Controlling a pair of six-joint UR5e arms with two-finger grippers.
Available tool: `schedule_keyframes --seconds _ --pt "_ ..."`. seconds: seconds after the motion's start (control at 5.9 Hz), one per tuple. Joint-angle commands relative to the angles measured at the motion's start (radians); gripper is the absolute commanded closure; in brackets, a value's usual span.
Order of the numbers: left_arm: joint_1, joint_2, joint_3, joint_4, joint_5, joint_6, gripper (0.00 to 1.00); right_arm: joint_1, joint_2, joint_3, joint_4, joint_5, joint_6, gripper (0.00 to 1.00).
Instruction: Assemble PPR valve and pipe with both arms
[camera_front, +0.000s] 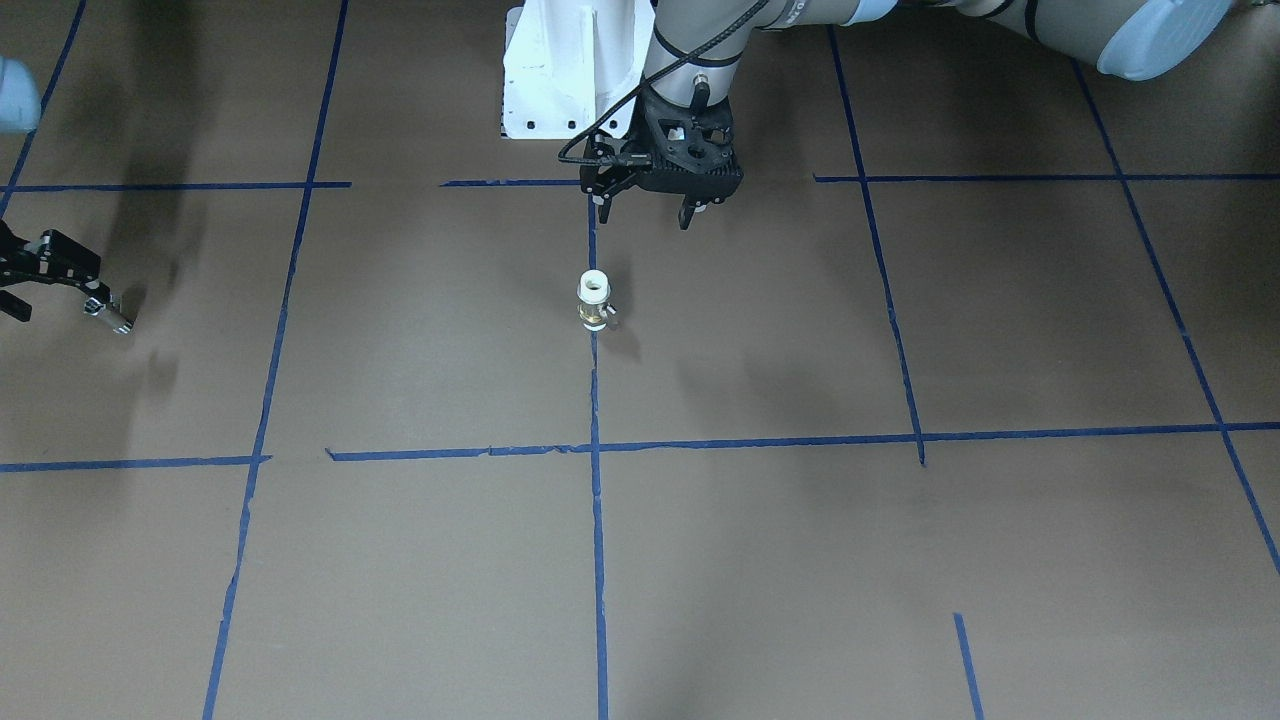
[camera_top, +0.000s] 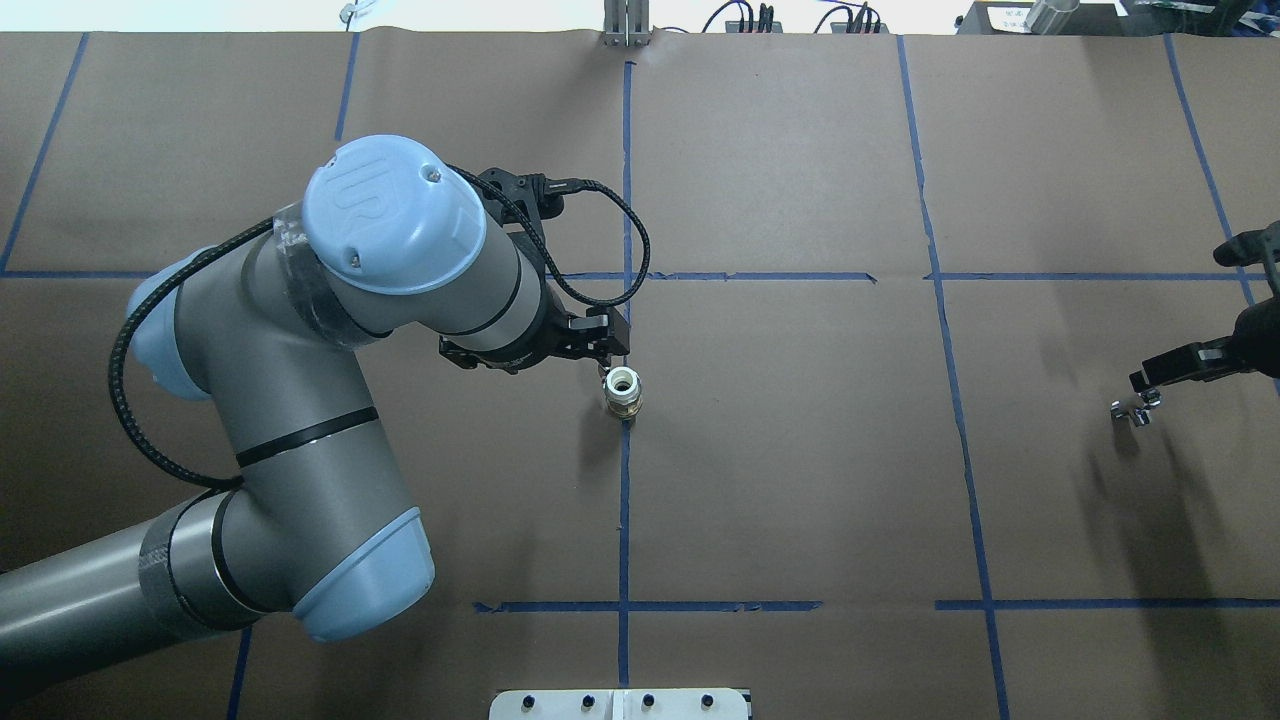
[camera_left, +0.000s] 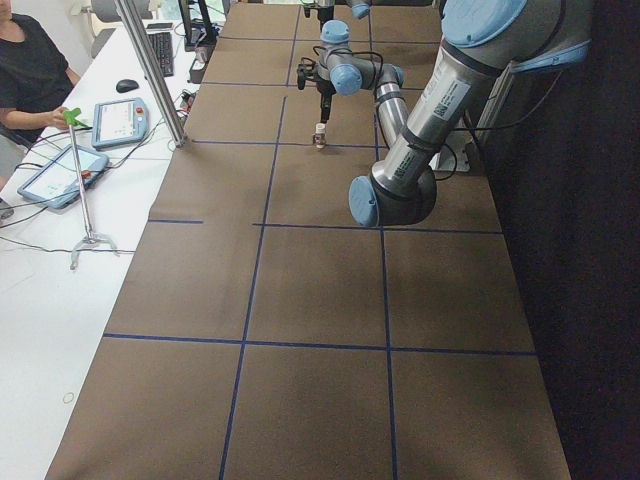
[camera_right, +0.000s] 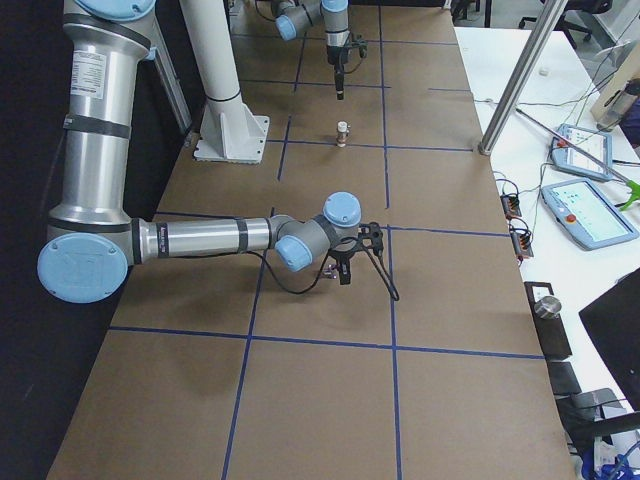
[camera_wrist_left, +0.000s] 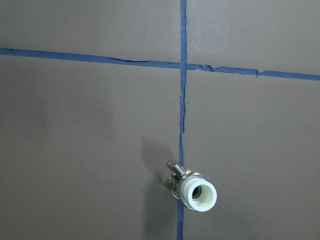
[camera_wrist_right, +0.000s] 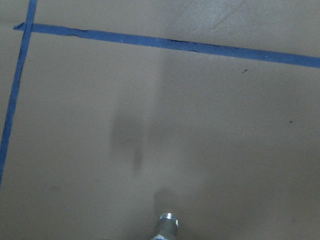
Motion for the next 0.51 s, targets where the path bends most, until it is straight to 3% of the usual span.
schedule_keyframes --seconds 0.0,0.34 --pt "-0.001 0.026 -0.022 0.0 -0.001 0.0 0.07 -0.072 0.01 -0.021 0.005 -0.064 0.013 0.01" --pt "-0.001 0.028 -0.022 0.0 -0.001 0.0 0.07 -0.104 0.013 -0.042 0.005 -0.088 0.006 0.01"
